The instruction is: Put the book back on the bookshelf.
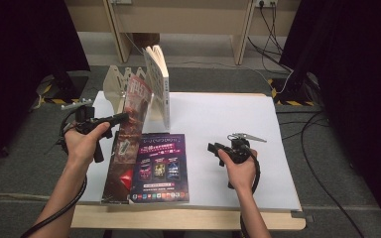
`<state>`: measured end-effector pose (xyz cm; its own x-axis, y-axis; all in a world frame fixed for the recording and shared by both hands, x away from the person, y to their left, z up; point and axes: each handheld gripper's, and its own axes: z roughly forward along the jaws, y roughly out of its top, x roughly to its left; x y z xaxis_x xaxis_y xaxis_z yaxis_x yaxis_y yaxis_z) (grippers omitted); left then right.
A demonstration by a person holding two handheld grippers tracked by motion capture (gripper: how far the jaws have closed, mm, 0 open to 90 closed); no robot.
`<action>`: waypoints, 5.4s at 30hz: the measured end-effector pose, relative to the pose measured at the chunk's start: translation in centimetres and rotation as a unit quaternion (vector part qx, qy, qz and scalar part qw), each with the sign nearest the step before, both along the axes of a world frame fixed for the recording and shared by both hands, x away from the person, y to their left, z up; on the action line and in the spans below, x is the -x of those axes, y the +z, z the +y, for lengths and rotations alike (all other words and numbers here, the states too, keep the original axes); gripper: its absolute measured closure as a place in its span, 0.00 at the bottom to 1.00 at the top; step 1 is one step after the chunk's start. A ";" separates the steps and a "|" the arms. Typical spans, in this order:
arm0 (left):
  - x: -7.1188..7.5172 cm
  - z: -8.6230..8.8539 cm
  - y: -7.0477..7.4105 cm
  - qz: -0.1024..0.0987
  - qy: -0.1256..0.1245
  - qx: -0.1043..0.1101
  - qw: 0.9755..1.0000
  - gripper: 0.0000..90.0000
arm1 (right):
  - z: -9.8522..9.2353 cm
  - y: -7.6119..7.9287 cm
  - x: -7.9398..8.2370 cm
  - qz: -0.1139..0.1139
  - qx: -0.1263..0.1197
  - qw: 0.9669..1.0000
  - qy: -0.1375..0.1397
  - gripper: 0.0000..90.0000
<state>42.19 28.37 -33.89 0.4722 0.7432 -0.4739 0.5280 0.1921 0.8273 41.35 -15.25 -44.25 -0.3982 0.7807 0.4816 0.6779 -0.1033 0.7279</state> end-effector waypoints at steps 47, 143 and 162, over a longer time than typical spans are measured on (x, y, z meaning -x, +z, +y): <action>-7.7 -0.9 2.5 -0.066 0.126 -0.060 0.988 0.94 | -2.6 -0.9 0.4 -0.006 -0.009 1.000 -0.027 0.70; -13.6 -0.7 -3.4 0.010 0.167 -0.035 0.985 0.93 | -3.8 -1.7 0.6 0.019 -0.002 0.999 -0.040 0.65; -13.0 -2.0 0.0 -0.170 0.170 -0.071 0.968 0.93 | -3.9 -2.1 0.7 0.013 0.014 0.999 -0.042 0.65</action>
<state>55.24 26.38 -33.91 0.2995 0.9294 -0.2155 0.1475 0.1781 0.9729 40.63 -19.13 -46.36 -0.3191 0.8242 0.4679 0.6858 -0.1400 0.7142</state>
